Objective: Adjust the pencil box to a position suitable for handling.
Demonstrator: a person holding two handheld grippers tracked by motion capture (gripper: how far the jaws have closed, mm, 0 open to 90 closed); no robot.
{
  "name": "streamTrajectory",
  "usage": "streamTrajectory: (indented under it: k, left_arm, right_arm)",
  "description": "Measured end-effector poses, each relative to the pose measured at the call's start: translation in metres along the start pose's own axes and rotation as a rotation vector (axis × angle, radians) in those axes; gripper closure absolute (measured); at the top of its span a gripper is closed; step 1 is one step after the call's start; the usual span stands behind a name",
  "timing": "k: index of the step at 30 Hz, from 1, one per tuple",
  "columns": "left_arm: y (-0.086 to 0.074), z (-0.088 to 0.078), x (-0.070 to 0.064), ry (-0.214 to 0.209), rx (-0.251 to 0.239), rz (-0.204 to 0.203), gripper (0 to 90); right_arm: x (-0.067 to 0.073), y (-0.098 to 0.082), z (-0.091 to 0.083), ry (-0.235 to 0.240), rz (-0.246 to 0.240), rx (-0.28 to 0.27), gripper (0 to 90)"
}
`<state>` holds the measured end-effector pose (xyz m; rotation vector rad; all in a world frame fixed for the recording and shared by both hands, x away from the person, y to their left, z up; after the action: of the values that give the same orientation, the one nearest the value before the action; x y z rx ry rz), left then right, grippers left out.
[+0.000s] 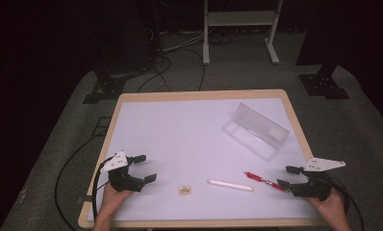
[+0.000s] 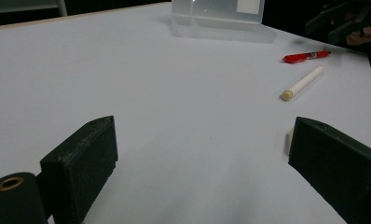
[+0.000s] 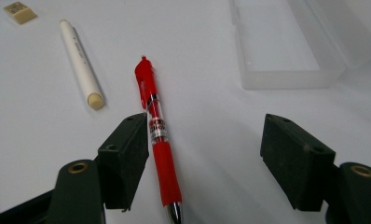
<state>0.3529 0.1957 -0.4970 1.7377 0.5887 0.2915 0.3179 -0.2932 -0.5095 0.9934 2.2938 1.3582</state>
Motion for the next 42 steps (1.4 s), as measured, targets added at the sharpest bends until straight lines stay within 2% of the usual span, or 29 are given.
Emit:
streamTrajectory:
  k: [9, 18, 23, 34, 42]
  left_arm:
    - [0.000, 0.000, 0.000, -0.002, -0.001, 0.001, 7.4]
    - [0.000, 0.000, 0.000, -0.010, -0.004, 0.002, 7.4]
    - [0.000, 0.000, -0.001, -0.014, -0.003, -0.001, 7.5]
    - [0.000, 0.000, -0.001, -0.015, -0.005, -0.001, 7.5]
    - [0.000, 0.000, -0.001, -0.016, -0.006, -0.002, 7.4]
  right_arm:
    - [0.000, 0.019, 0.006, 0.008, -0.012, -0.003, 31.9]
    - [0.002, 0.043, 0.020, 0.016, -0.063, 0.031, 31.9]
    - [0.002, 0.051, 0.026, 0.021, -0.069, 0.046, 31.9]
    - [-0.003, 0.069, 0.052, 0.038, -0.101, 0.090, 31.9]
    - [-0.001, 0.080, 0.068, 0.046, -0.124, 0.111, 31.9]
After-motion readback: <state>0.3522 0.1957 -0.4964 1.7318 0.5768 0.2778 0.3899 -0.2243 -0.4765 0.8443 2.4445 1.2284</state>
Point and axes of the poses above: each handheld gripper's, and its own axes: z roughly forward along the jaws, y roughly out of its top, x roughly to its left, the point moved 8 cm from there along z, roughly forward along the jaws, and after that the axes turned 6 degrees about -x, right-handed, at the moved point
